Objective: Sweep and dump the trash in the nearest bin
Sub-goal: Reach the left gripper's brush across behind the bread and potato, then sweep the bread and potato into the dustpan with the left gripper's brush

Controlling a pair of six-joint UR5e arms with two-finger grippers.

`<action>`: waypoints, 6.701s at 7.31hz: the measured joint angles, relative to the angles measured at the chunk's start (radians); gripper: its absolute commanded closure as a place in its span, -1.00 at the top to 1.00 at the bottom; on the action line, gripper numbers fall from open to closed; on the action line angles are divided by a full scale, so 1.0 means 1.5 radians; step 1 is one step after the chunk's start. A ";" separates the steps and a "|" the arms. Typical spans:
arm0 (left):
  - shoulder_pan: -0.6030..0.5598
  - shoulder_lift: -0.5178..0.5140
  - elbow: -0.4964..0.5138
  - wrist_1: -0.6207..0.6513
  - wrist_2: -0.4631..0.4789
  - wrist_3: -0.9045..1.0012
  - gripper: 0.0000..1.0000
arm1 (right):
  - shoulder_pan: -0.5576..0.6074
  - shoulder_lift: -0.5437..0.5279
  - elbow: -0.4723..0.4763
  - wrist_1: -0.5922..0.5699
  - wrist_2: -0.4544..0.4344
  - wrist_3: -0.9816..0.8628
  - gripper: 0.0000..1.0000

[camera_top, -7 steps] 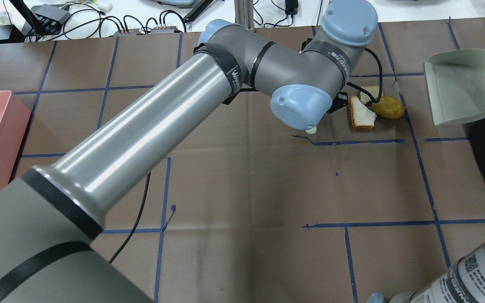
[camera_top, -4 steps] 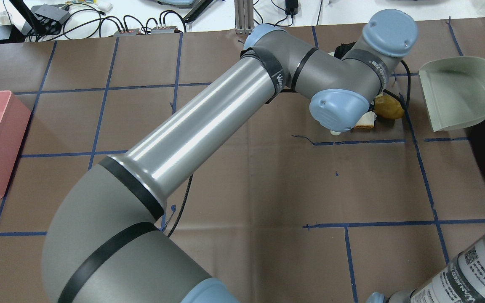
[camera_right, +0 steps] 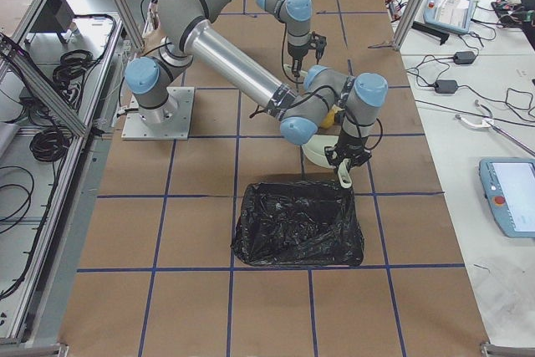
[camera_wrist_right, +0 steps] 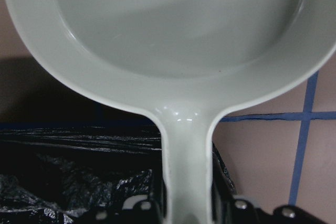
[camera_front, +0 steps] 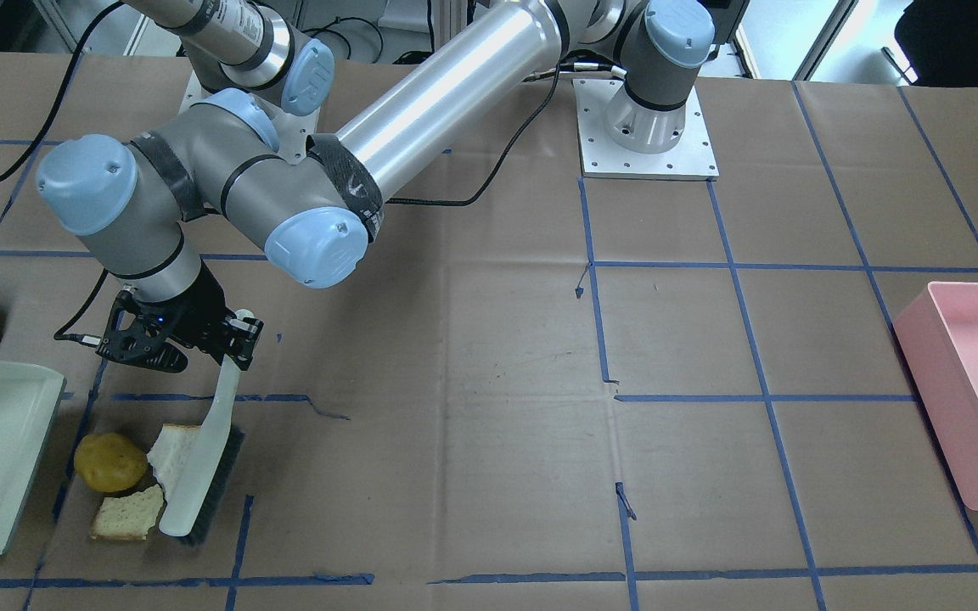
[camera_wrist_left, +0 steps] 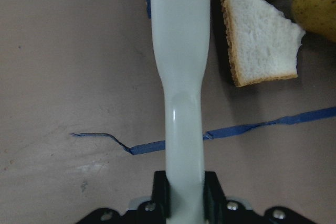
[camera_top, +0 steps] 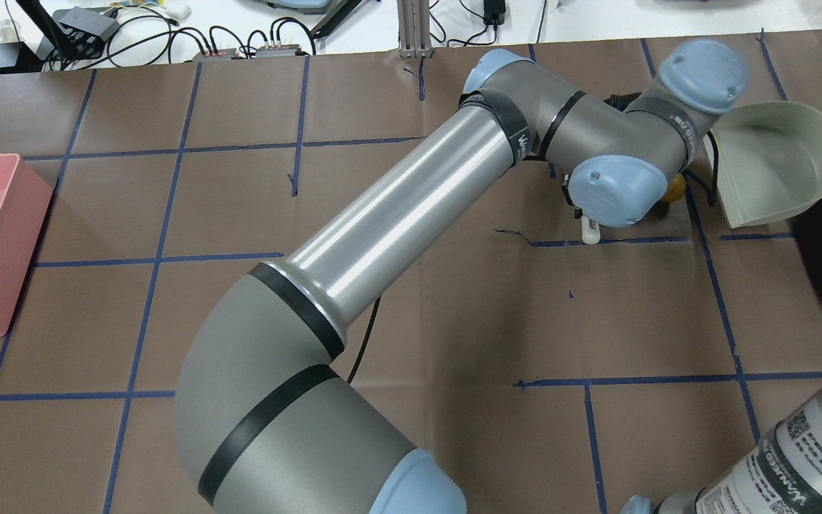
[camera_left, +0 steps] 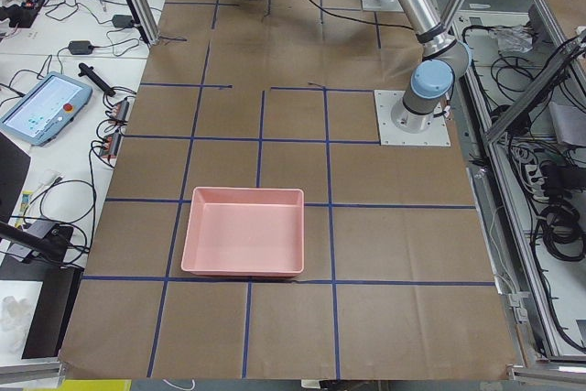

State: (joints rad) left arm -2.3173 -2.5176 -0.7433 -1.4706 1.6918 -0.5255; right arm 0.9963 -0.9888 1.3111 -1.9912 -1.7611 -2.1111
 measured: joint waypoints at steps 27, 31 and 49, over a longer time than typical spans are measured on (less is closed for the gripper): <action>0.000 -0.031 0.035 0.132 -0.236 -0.120 -1.00 | 0.025 -0.007 0.112 -0.114 0.076 -0.001 -1.00; 0.003 -0.039 0.038 0.108 -0.153 -0.118 -1.00 | 0.025 -0.007 0.112 -0.114 0.079 -0.002 -1.00; 0.016 0.058 -0.089 0.095 -0.230 -0.109 -1.00 | 0.024 -0.007 0.116 -0.114 0.099 0.000 -1.00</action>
State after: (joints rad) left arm -2.2926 -2.4306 -0.8762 -1.3286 1.3464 -0.6897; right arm 1.0325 -0.9996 1.4849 -2.1619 -1.6128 -2.1113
